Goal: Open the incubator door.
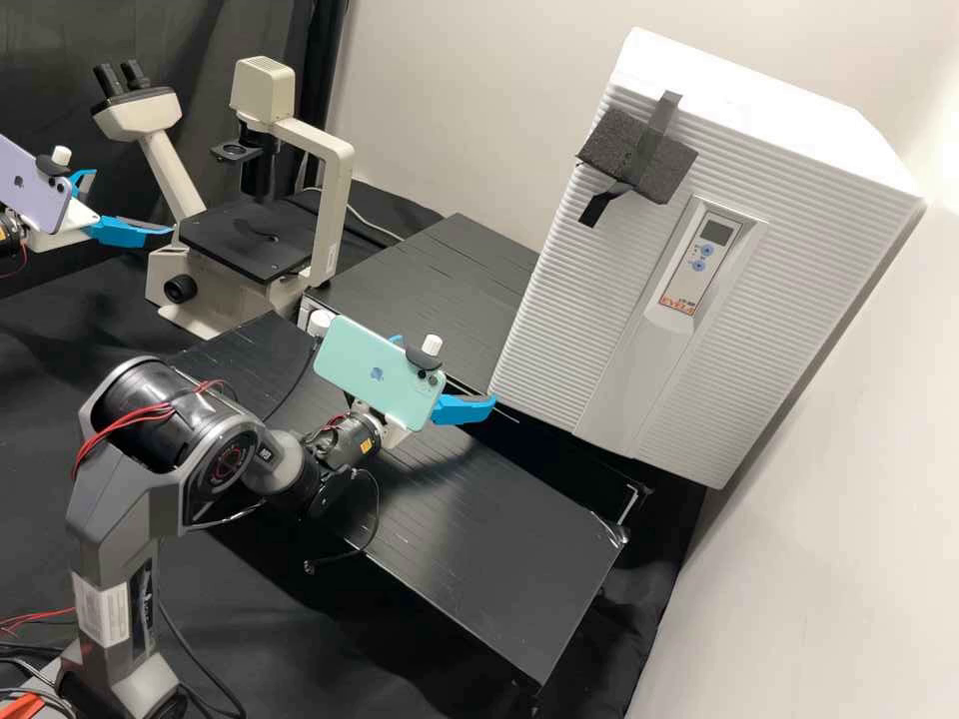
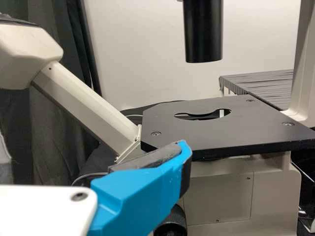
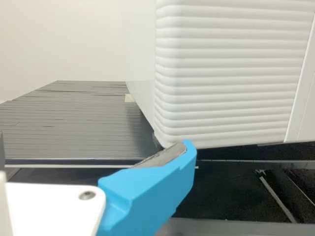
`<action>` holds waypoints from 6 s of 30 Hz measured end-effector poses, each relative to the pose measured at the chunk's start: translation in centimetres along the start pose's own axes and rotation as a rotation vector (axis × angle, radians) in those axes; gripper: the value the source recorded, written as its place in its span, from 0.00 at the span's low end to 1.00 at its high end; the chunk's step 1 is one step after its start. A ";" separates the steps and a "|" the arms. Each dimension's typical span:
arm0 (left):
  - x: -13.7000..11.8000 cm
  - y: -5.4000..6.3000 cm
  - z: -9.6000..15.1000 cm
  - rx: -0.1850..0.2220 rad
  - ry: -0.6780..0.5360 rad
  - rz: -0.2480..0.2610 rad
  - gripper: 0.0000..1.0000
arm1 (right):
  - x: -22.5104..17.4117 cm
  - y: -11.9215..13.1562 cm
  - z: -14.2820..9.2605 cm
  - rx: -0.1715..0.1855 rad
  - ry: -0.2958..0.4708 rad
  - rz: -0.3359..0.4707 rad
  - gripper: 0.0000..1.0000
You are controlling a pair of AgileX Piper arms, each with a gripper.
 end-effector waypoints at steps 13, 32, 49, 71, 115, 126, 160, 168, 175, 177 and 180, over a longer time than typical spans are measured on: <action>0.0 0.0 0.0 0.000 0.000 0.000 1.00 | -1.5 4.8 -0.8 0.048 0.048 0.147 1.00; 0.0 0.0 0.0 0.000 0.000 0.000 1.00 | 1.6 12.5 -5.1 0.059 0.053 0.370 1.00; 0.0 0.0 0.0 0.000 0.000 0.000 1.00 | 1.7 12.5 -10.1 -0.007 0.012 0.425 1.00; 0.0 0.0 0.0 0.000 0.000 0.000 1.00 | 3.6 12.2 -8.9 -0.023 -0.106 0.406 0.00; 0.0 0.0 0.0 0.000 0.000 0.000 1.00 | 3.6 12.3 -8.6 -0.011 -0.121 0.373 0.00; 0.0 0.0 0.0 0.000 0.000 0.000 1.00 | 3.7 12.4 -8.7 -0.012 -0.120 0.363 0.00; 0.0 0.0 0.0 0.000 0.000 0.000 1.00 | -1.1 15.2 -5.9 -0.018 -0.096 0.330 0.00; 0.0 0.0 0.0 0.000 0.000 0.000 1.00 | -5.8 15.8 -4.6 -0.002 -0.097 0.387 0.00; 0.0 0.0 0.0 0.000 0.000 0.000 1.00 | -8.7 16.2 -4.1 0.000 -0.123 0.449 0.00; 0.0 0.0 0.0 0.000 0.000 0.000 1.00 | -9.3 16.3 -3.9 0.003 -0.138 0.472 1.00; 0.0 0.0 0.0 0.000 0.000 0.000 1.00 | -9.8 16.4 -3.9 -0.011 -0.168 0.489 1.00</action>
